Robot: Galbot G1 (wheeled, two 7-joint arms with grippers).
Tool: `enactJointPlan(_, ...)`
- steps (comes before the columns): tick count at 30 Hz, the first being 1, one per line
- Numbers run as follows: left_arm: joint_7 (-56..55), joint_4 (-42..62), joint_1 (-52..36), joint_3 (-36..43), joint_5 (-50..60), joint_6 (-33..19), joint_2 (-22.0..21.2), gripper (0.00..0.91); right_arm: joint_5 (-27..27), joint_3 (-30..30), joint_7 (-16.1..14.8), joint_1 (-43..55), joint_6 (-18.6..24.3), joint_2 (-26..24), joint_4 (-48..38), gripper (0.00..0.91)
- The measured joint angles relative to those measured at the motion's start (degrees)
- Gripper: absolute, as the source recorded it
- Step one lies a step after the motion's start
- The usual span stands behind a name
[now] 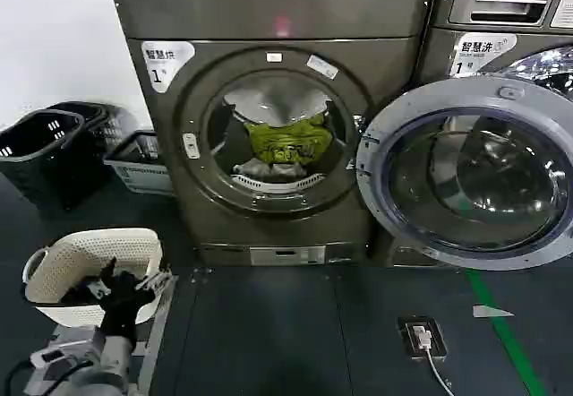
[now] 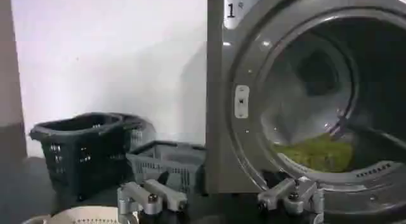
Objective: Grasp the clothes from the dryer.
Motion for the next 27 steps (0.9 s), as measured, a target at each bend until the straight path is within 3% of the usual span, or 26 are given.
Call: enactJointPlan(27, 1.2, -2.0, 0.4, -0.7, -1.9, 0.0, 0.4, 0.907, 2.1, -0.4, -2.3, 0.0, 5.3, 1.1, 0.4, 0.907)
